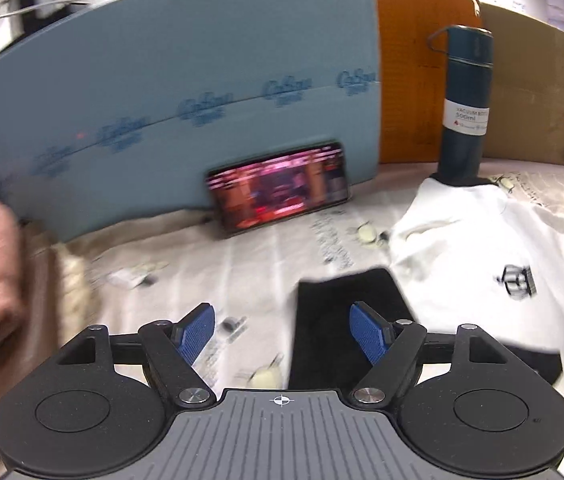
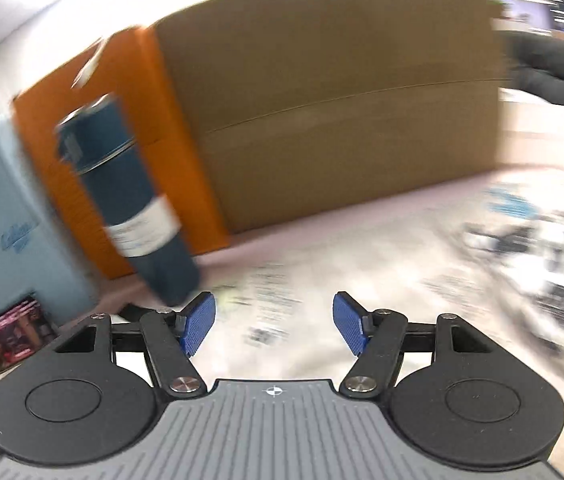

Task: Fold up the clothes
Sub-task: 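Move both open tools over the flattened shirt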

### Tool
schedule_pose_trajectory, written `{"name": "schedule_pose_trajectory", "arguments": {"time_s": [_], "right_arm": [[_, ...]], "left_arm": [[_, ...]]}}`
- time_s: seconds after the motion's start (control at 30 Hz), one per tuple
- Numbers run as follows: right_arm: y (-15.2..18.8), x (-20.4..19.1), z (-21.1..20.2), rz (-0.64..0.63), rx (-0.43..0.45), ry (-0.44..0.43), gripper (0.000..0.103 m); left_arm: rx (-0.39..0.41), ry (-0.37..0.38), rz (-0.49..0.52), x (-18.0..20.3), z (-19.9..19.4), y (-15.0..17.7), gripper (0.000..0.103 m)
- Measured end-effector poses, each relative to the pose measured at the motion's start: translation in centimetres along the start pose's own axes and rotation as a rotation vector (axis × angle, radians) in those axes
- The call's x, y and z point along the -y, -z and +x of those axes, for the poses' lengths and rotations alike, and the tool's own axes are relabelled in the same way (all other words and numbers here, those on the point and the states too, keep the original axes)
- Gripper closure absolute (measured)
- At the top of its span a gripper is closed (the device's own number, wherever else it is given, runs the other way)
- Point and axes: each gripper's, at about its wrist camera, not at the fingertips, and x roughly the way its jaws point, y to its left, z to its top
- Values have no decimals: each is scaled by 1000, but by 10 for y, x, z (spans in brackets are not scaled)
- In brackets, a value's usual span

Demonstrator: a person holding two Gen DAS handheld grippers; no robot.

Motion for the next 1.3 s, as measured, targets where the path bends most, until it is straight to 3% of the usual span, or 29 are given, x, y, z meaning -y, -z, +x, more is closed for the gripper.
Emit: {"name": "schedule_pose_trajectory", "arguments": {"time_s": [0.07,0.2,0.37,0.6,0.7,0.83,0.9,1.07,1.17,1.23,1.3], "right_arm": [[8,24,-32,36,12,59,36],[26,65,-90,116,37,172,36],[51,114,-149,309,61,267,34],[101,159,-206,426,-25,375,32],[127,171,-213,515,-98,356,32],[147,165,-214,536,-178,319,31],[156,156,-214,507,-220,299,31],[168,126,-210,283,-292,340,31],[168,94,-213,25,-265,308,29],[171,65,-215,-161,-257,219,26],[176,36,-213,-324,-296,45,23]], "left_arm": [[14,16,-16,1,-16,3,26],[87,131,-3,23,-41,-5,25],[146,335,76,71,-67,-11,21],[70,561,288,139,-90,20,21],[27,637,404,159,-104,40,21],[-8,695,506,162,-123,62,21],[-16,699,509,152,-130,70,21],[-54,607,395,96,-133,66,21],[-143,700,472,75,-142,70,21],[-210,773,598,78,-148,79,21],[-238,810,674,82,-152,87,21]]}}
